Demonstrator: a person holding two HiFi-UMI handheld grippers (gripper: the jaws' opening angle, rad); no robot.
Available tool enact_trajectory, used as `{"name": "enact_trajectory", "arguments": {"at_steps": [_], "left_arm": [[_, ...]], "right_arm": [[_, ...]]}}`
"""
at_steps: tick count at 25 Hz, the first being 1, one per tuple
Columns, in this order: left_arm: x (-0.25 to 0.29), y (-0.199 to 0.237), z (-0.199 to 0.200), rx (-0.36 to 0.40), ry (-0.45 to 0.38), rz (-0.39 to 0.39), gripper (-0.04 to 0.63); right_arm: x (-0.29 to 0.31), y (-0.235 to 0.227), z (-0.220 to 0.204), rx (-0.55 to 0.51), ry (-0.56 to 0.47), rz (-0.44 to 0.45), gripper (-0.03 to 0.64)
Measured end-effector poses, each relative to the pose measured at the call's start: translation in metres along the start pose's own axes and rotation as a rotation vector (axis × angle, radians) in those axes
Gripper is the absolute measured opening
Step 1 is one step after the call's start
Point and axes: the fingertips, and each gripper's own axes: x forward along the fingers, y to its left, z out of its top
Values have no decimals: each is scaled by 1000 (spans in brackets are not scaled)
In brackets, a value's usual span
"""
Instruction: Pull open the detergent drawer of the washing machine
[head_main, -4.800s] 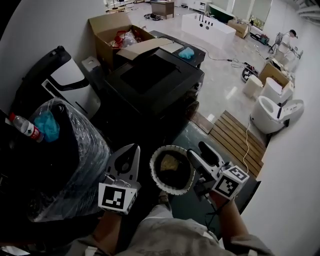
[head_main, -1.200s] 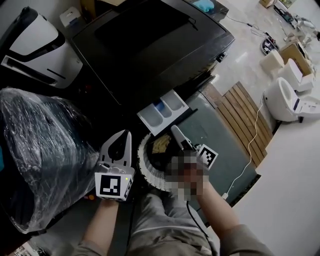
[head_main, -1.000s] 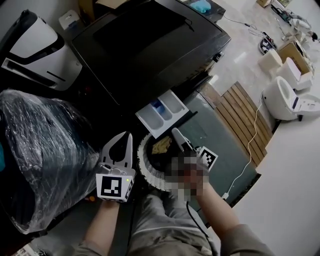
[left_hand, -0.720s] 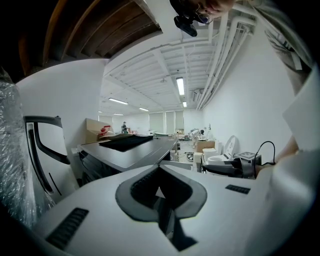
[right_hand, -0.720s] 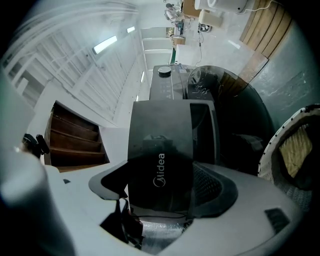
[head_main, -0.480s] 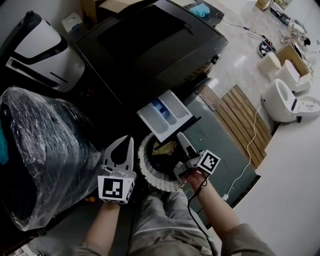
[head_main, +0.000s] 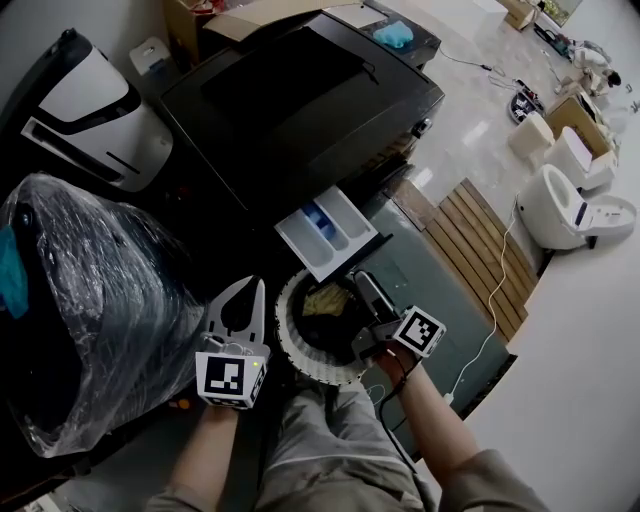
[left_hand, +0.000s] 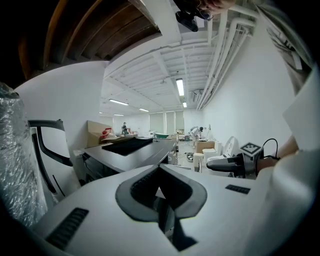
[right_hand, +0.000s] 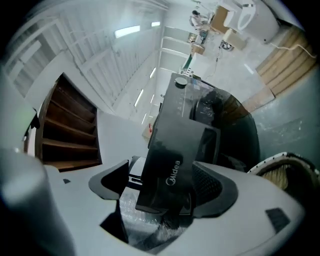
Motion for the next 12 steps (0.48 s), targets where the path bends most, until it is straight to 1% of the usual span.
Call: {"name": "enact_trajectory", "arguments": {"at_steps": [4,6,7,8,12], "left_arm": [[-5,-2,18,12,-16,0,15],[-9,-2,28,19,-19,-2,15],[-11,-3,33,24,-22,-4,15],[-13,-3,39,30,-27,-4,15],[-25,-5,64,56,-49,0,15]], "right_arm": [[-12,37,15,-185,11,12,413],[-19,58,22,-276,0,19,389],[-23,68,26,-320,-10,20,340],[-26,78,31,-365,-19,19,271],[-41,124,43,-552,-34,32,219]]}}
